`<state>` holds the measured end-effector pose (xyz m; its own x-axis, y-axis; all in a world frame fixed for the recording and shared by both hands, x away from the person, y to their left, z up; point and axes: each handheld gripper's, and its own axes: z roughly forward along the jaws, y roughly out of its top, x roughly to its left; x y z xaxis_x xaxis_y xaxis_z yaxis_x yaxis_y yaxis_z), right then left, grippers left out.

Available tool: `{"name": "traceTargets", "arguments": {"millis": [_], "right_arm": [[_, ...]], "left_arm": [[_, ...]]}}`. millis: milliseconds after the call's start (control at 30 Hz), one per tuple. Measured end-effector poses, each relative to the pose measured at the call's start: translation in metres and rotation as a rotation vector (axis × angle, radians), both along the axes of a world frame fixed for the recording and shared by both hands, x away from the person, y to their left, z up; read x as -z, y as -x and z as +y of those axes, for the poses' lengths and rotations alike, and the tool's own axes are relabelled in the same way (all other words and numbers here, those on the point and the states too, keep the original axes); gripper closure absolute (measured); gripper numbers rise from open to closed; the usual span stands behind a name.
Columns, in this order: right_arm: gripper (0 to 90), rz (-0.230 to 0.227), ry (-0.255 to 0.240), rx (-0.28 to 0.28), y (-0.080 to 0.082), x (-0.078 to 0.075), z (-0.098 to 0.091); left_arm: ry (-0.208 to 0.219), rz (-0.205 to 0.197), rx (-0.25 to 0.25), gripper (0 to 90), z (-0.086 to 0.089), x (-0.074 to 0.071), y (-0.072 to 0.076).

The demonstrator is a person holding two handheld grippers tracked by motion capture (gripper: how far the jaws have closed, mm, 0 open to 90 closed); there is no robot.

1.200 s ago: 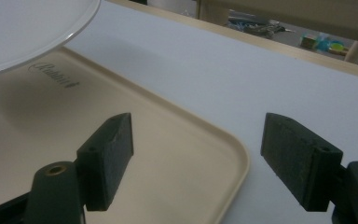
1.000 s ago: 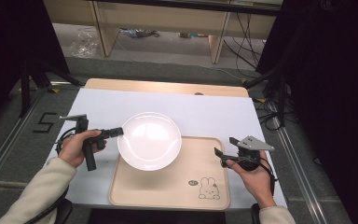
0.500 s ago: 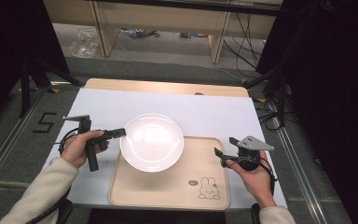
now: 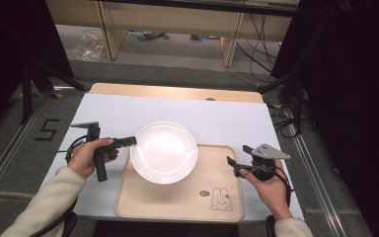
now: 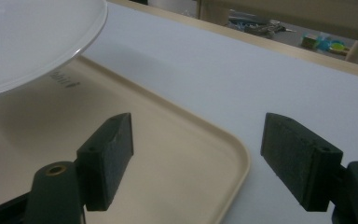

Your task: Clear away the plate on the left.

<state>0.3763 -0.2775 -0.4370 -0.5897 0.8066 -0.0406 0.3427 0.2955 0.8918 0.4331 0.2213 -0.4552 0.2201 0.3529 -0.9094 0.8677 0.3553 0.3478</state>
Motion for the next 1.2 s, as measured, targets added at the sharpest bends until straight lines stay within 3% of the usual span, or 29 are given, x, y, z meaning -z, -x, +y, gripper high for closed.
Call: {"name": "traceTargets", "arguments": {"millis": [1200], "right_arm": [[26.1,0.0,0.0,0.002,0.0,0.0,0.0]], "left_arm": [[-0.004,0.019,0.057,85.7,-0.025,0.003,-0.001]]}}
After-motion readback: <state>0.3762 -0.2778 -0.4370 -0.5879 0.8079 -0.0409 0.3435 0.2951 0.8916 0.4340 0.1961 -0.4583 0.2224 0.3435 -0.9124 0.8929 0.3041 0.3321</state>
